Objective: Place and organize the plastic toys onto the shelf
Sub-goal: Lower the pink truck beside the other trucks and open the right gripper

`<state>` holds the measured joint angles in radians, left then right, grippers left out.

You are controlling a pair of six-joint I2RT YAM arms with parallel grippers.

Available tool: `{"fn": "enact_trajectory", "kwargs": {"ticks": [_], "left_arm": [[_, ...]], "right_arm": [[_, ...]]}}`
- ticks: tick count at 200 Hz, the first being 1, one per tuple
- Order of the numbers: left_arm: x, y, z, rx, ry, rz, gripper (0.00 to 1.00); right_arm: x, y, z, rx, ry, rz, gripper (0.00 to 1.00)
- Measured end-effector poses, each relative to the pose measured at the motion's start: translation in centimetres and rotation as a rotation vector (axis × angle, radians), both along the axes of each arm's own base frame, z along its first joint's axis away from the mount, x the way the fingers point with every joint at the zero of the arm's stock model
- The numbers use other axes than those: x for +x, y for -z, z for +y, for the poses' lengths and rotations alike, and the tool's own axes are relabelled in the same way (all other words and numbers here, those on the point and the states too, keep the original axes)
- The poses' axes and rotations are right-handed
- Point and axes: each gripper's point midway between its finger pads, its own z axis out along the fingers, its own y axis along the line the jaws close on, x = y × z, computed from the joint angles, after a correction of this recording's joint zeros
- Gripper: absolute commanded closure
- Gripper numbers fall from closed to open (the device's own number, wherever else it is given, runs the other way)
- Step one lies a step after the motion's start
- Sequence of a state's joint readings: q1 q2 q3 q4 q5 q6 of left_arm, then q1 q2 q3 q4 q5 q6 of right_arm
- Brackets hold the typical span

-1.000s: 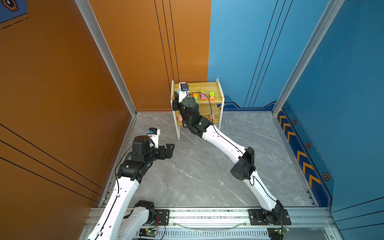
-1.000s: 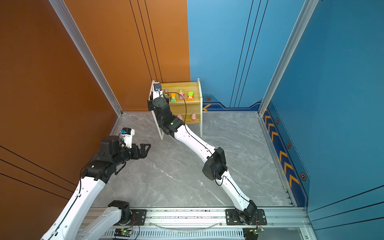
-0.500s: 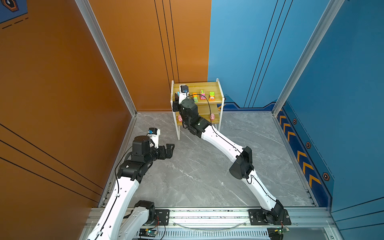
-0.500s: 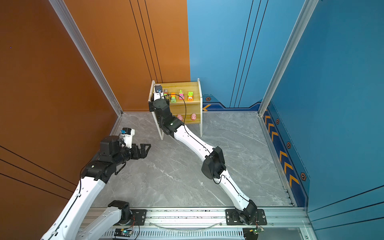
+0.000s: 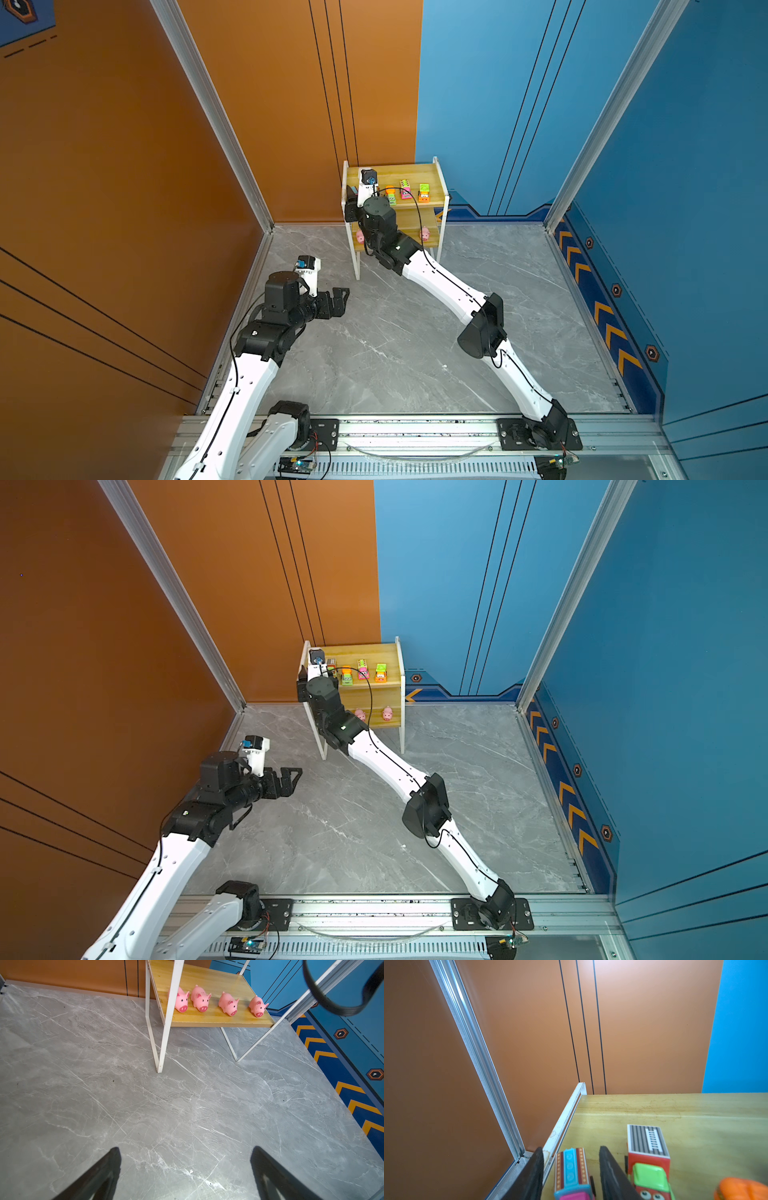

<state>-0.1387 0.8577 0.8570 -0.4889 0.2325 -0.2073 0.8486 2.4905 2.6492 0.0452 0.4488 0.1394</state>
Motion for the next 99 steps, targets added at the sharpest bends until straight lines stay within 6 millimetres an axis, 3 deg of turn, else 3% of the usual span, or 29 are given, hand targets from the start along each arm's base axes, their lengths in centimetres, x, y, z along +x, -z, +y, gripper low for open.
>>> {"fn": "enact_trajectory", "kwargs": {"ticks": [72, 99], "left_arm": [[0.0, 0.0, -0.1, -0.002, 0.003, 0.0, 0.02], [0.0, 0.0, -0.1, -0.002, 0.003, 0.0, 0.02]], "right_arm": [[-0.1, -0.2, 0.1, -0.004, -0.007, -0.006, 0.37], [-0.5, -1.5, 0.0, 0.009, -0.02, -0.029, 0.31]]}}
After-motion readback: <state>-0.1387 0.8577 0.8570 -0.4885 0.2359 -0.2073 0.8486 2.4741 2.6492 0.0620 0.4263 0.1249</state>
